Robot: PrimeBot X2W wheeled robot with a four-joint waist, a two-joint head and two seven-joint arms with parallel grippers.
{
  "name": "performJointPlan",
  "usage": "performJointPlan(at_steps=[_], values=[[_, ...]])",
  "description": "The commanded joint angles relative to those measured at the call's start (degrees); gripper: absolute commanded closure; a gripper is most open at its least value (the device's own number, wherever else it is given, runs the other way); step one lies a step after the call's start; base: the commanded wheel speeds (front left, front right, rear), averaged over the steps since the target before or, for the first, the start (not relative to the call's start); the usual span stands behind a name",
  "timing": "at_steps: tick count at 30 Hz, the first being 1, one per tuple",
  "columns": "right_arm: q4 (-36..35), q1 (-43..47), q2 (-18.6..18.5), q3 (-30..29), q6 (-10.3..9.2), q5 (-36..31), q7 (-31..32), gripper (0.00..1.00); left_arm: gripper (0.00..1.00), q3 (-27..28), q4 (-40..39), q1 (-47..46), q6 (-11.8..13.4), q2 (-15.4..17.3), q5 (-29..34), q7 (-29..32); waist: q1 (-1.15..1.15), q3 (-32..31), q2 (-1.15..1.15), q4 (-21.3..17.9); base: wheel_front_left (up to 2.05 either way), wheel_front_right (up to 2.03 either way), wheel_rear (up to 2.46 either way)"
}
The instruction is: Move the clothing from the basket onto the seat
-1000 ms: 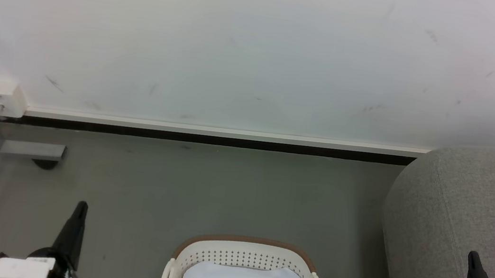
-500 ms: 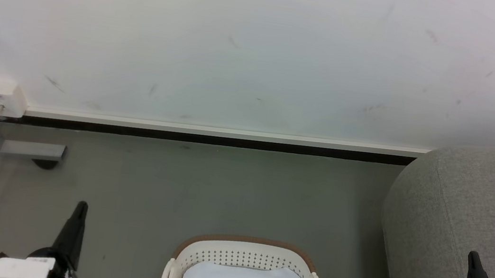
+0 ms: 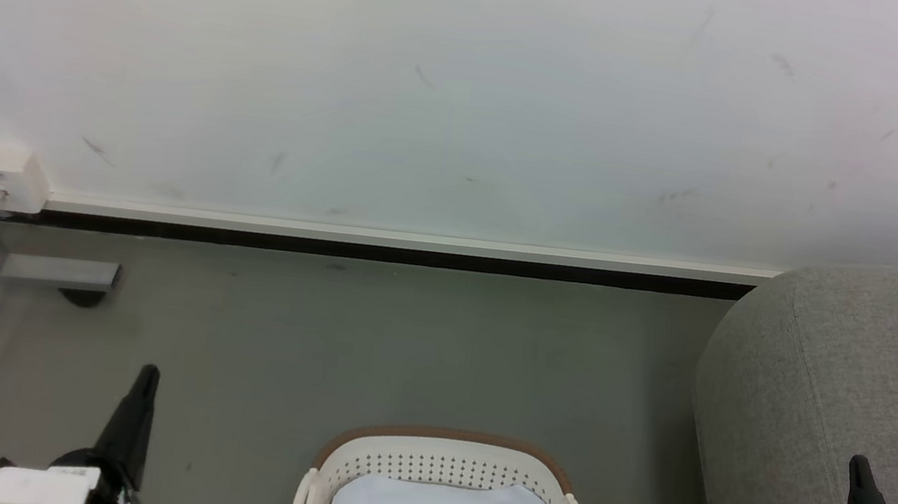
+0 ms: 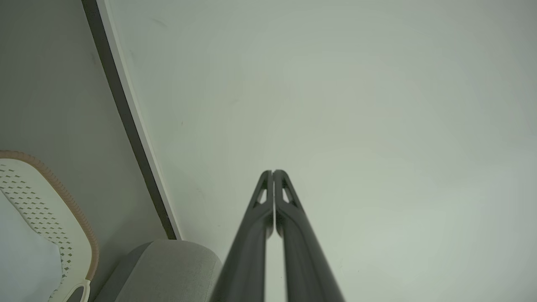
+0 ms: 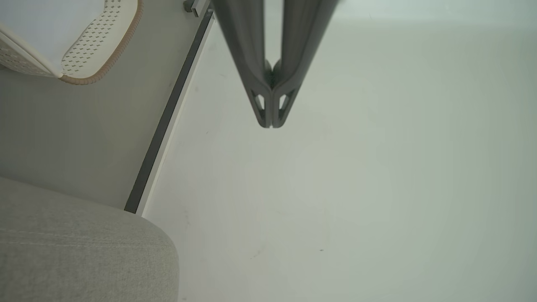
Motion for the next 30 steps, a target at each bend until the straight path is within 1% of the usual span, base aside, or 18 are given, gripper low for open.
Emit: performJointPlan(at_steps=[1, 30], values=[[-0.3, -0.7, -0.4, -0.2, -0.14, 0.1, 0.2, 1.0, 1.0, 0.1, -0.2, -0.5, -0.1, 0.2, -0.7, 0.2, 0.0, 0.0, 0.0, 0.0, 0.0, 0.0, 0.0], [-0.3, -0.7, -0.4, -0.2, -0.14, 0.1, 0.2, 1.0, 1.0, 0.1, -0.2, -0.5, -0.1, 0.2, -0.8, 0.2, 0.0, 0.0, 0.0, 0.0, 0.0, 0.0, 0.0]])
